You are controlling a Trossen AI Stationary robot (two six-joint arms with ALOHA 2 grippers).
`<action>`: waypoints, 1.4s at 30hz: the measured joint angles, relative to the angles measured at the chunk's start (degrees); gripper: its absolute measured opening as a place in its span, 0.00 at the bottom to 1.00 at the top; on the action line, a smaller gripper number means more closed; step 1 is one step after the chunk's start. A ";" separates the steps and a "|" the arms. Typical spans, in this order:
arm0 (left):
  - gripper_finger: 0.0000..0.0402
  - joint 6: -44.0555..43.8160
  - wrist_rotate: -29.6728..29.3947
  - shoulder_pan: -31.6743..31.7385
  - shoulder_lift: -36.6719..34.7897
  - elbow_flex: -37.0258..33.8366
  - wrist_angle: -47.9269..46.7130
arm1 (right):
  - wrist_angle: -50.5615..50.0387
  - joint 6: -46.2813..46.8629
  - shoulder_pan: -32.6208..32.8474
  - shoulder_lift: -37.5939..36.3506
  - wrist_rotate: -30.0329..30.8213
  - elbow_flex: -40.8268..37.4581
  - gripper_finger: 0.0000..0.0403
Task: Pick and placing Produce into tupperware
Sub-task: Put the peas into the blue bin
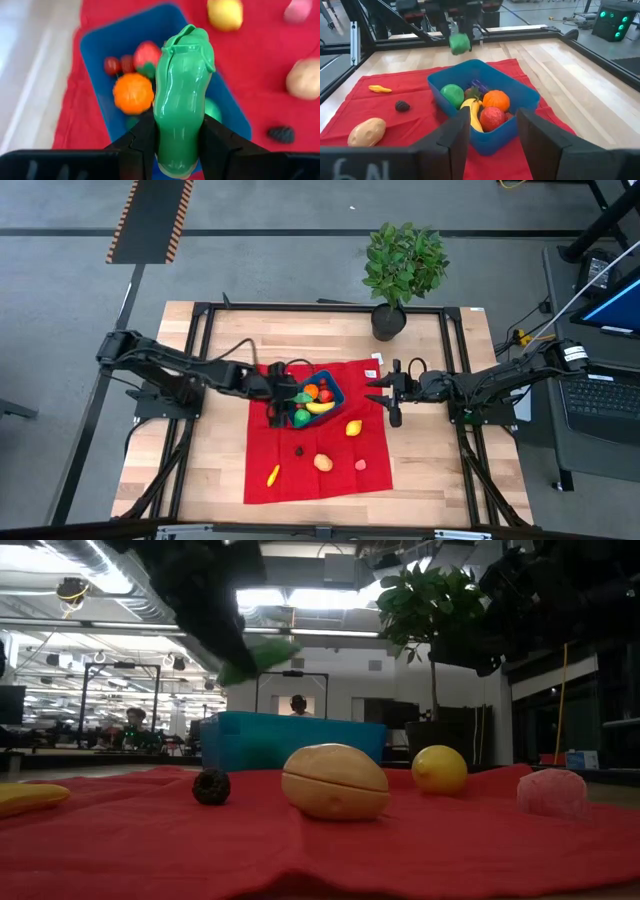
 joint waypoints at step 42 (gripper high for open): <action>0.35 7.65 4.23 5.18 15.88 11.86 -12.16 | -5.20 2.80 0.02 0.00 -0.09 0.00 0.40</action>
